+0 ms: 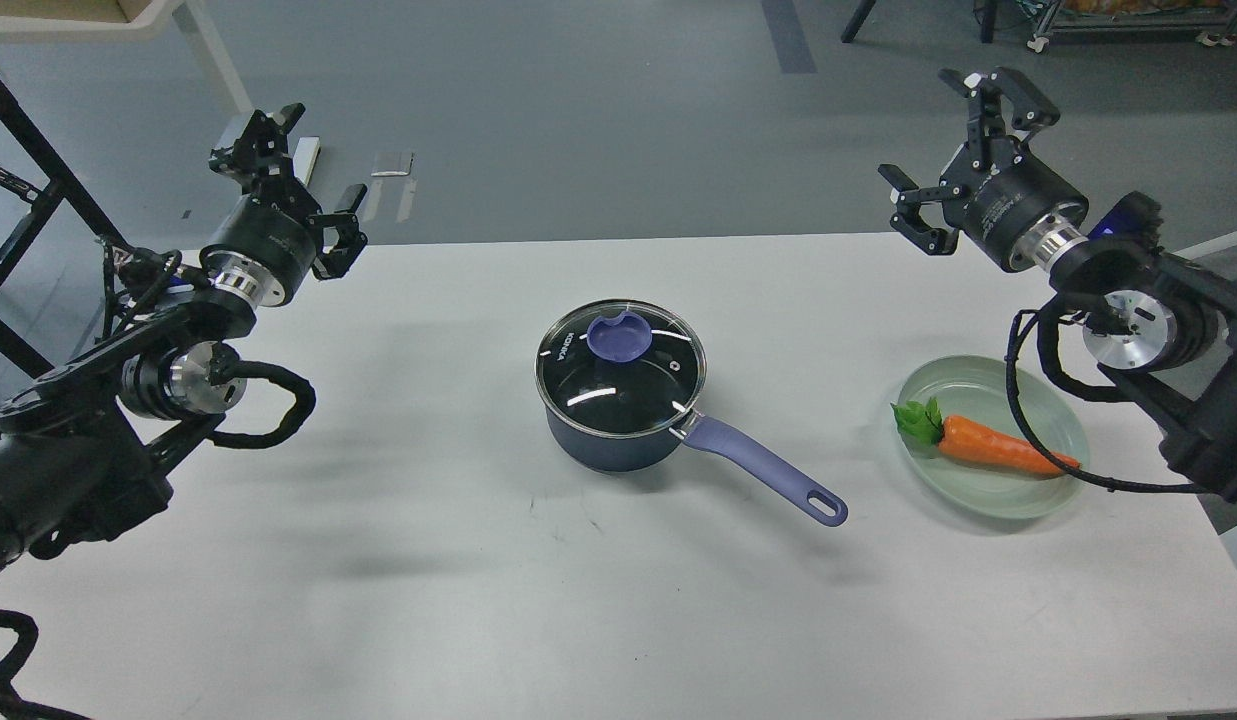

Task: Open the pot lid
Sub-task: 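Move the right gripper from rest toward the saucepan handle, then lower the right gripper and grasp the purple saucepan handle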

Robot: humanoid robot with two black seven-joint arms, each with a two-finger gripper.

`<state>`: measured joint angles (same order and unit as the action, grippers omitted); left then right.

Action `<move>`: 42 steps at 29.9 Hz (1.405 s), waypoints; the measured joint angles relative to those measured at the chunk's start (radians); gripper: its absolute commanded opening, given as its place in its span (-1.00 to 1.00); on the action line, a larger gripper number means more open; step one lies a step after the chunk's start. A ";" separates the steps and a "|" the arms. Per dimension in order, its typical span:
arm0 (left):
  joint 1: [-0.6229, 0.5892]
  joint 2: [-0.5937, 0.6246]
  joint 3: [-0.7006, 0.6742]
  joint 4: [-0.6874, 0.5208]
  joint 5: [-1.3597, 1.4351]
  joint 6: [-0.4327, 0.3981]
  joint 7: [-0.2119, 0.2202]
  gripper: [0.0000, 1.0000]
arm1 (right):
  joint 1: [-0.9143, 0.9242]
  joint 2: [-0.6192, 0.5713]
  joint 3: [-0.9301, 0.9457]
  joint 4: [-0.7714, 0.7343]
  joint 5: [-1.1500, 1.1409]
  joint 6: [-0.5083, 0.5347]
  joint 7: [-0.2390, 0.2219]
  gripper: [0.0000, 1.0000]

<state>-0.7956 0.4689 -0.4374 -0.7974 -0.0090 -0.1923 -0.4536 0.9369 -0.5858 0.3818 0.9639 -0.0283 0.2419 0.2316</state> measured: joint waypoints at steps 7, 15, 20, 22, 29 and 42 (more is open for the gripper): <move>0.003 -0.003 0.003 0.000 0.001 -0.014 -0.001 0.99 | 0.153 -0.123 -0.241 0.192 -0.211 -0.023 -0.001 1.00; 0.005 0.005 0.011 0.000 0.001 -0.010 0.004 0.98 | 0.363 -0.168 -0.593 0.418 -0.553 -0.063 -0.004 0.99; 0.004 0.005 0.014 0.000 0.006 -0.010 0.008 0.98 | 0.474 -0.135 -0.781 0.499 -0.769 -0.100 -0.010 0.99; 0.002 0.005 0.014 0.000 0.006 -0.010 0.009 0.98 | 0.520 -0.115 -0.845 0.521 -0.837 -0.103 -0.012 0.99; 0.000 0.002 0.015 -0.002 0.008 -0.012 0.010 0.98 | 0.635 -0.009 -1.015 0.553 -1.027 -0.106 -0.014 0.93; 0.000 0.025 0.016 -0.002 0.009 -0.020 0.010 0.99 | 0.656 0.126 -1.096 0.538 -1.116 -0.107 -0.017 0.44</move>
<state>-0.7957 0.4942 -0.4218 -0.7994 0.0001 -0.2118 -0.4440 1.5924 -0.4601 -0.7146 1.5023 -1.1441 0.1349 0.2147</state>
